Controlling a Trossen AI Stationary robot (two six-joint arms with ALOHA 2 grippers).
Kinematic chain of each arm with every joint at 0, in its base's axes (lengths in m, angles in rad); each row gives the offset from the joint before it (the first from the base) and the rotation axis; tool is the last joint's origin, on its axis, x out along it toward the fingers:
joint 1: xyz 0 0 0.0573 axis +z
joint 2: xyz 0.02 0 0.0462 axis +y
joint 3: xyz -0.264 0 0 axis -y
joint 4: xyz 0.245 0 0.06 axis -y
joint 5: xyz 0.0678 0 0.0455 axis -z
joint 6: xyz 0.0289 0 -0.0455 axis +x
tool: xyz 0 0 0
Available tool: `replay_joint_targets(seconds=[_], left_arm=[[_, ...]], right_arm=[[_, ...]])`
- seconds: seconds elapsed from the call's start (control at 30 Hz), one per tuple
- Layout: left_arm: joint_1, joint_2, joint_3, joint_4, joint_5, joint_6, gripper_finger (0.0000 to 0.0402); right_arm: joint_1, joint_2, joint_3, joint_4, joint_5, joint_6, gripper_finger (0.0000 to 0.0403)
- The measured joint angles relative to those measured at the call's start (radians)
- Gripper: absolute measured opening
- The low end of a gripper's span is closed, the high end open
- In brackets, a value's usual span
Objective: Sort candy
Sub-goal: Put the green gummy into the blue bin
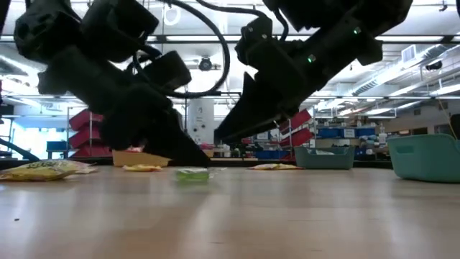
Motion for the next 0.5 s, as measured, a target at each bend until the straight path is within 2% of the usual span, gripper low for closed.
replay_joint_targets(seconds=[0.13,0.27,0.4,0.5], left_arm=[[-0.020,-0.084,-0.037,-0.004,-0.044,0.038,0.0000],[-0.050,-0.230,-0.148,0.059,-0.139,0.050,0.0000],[-0.054,-0.347,-0.307,0.238,-0.153,0.028,0.0000],[-0.053,-0.377,-0.400,0.366,-0.151,0.004,0.0000]], right_arm=[[0.000,0.012,0.001,-0.011,0.033,-0.106,0.0226],[0.000,0.041,0.000,-0.006,0.037,-0.217,0.0208],[-0.008,0.085,0.000,0.043,0.017,-0.250,0.0186],[-0.019,0.114,0.004,0.080,-0.014,-0.252,0.0169]])
